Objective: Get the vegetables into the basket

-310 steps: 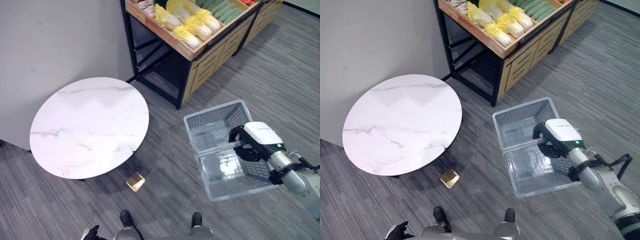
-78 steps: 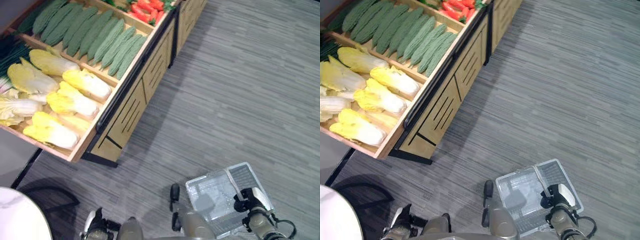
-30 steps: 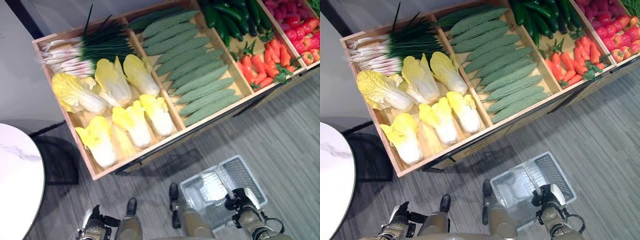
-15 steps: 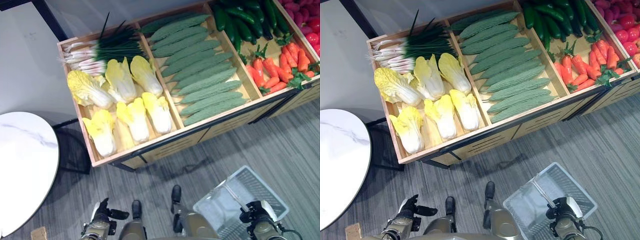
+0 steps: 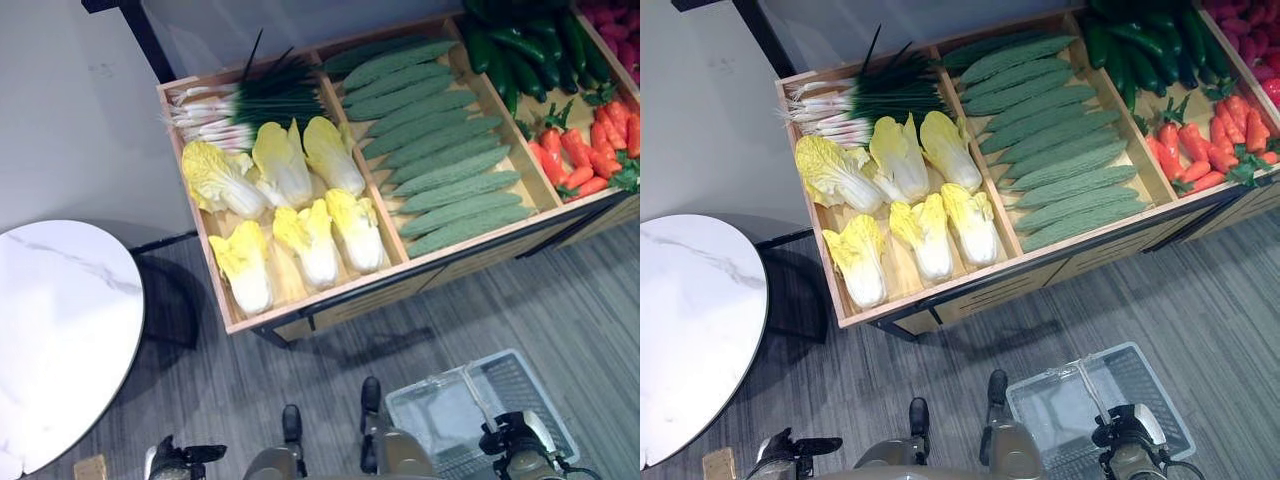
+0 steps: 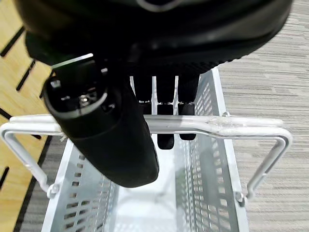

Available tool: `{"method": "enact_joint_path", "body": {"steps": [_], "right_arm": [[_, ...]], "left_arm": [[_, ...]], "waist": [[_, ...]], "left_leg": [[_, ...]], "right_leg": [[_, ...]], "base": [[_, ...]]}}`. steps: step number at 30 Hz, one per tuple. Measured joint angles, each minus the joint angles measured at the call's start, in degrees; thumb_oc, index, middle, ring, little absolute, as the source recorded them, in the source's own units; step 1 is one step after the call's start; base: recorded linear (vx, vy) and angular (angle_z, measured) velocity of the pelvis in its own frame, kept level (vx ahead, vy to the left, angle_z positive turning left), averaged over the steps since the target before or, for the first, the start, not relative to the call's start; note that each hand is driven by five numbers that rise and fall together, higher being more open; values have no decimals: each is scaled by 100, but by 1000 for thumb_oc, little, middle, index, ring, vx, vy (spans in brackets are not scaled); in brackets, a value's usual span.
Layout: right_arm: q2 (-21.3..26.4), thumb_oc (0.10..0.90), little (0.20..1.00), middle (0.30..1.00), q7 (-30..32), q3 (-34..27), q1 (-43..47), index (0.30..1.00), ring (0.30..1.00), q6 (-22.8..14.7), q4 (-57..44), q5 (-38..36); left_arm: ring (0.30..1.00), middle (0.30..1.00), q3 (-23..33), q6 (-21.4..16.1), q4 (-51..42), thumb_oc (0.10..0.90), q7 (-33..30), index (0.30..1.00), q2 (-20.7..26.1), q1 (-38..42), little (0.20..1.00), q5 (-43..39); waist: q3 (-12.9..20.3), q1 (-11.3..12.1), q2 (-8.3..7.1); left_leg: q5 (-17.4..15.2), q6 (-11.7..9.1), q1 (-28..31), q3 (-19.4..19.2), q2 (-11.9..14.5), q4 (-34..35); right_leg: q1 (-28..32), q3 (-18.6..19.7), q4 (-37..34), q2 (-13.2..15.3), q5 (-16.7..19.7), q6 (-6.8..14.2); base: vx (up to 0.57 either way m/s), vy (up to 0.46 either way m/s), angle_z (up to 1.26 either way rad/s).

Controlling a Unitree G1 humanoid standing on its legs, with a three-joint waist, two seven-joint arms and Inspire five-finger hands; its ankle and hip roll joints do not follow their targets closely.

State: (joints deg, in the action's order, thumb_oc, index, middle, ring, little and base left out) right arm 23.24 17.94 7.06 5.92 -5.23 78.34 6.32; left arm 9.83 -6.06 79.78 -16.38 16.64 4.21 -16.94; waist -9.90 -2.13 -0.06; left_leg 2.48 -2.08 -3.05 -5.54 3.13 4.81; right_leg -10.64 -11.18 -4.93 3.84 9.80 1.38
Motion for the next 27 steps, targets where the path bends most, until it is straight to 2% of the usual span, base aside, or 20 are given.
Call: {"method": "enact_joint_path", "body": {"steps": [3, 5, 8, 10, 13, 18, 20, 21, 27], "right_arm": [[0, 400, 300, 300, 7, 0, 9, 300, 300, -14, 0, 8], [-4, 400, 300, 300, 22, 2, -11, 300, 300, -40, -1, 39], [-9, 400, 300, 300, 115, 7, -144, 300, 300, -88, -33, 72], [-6, 400, 300, 300, 155, 7, -218, 300, 300, -122, -36, 82], [-6, 400, 300, 300, 160, 8, -331, 300, 300, -134, -44, 205], [-1, 400, 300, 300, 165, 7, -419, 300, 300, -132, -90, 262], [8, 400, 300, 300, 169, 1, -425, 300, 300, -128, -144, 280], [16, 400, 300, 300, 169, 1, -424, 300, 300, -125, -148, 280], [69, 400, 300, 300, 142, -3, -353, 300, 300, -126, -332, 281]], "left_arm": [[1000, 1000, 359, -14, 4, 900, -140, 1000, 137, 16, 1000, -194], [1000, 1000, 767, -47, 19, 900, -519, 1000, 450, 28, 1000, -456], [1000, 1000, 1038, -99, -70, 900, -998, 1000, 966, 43, 1000, -529], [1000, 1000, 1009, -297, -262, 900, -1310, 1000, 1200, 18, 1000, -543], [1000, 1000, 1111, -362, -918, 900, -1638, 1000, 1454, -53, 1000, -567], [1000, 1000, 1099, -717, -2086, 900, -1858, 1000, 1455, 4, 1000, -668], [1000, 1000, 930, -747, -2752, 900, -1901, 1000, 1393, 31, 1000, -657], [1000, 1000, 633, -745, -3313, 900, -1991, 1000, 1373, -26, 1000, -592], [1000, 1000, -243, -803, -4833, 900, -1771, 1000, 1388, -109, 1000, 258]], "waist": [[36, 5, -50], [134, 5, -92], [233, 27, -86], [245, 71, -51], [240, 131, -29], [235, 113, 6], [204, 111, 52], [151, 127, 60], [18, 89, 111]], "left_leg": [[-1, -2, 54, -1, 5, 0], [-37, -15, 83, -6, 9, -5], [-78, 17, 85, -10, 17, -13], [-69, 13, 81, -16, 18, -17], [-43, -27, 75, -16, 19, -13], [-9, -58, 88, -14, 17, -4], [-9, -58, 97, -14, 17, -2], [-8, -60, 103, -12, 15, -4], [8, -58, 122, -26, 11, 15]], "right_leg": [[59, 1, -2, -6, -8, 7], [86, 8, -2, -7, -56, 52], [84, 15, -3, -17, -56, 54], [76, 21, -4, -18, -52, 51], [70, 23, -2, -22, -45, 46], [78, 19, -3, -19, -38, 44], [87, 18, -3, -20, -39, 44], [96, 17, -4, -19, -39, 45], [95, 39, -26, -18, -36, 51]], "base": [[23, 0, 0], [15, -2, -1], [0, 0, 0], [0, 0, 0], [0, 0, 0], [0, 0, 0], [-15, 3, 0], [0, 0, 0], [-2, 7, -3]]}}
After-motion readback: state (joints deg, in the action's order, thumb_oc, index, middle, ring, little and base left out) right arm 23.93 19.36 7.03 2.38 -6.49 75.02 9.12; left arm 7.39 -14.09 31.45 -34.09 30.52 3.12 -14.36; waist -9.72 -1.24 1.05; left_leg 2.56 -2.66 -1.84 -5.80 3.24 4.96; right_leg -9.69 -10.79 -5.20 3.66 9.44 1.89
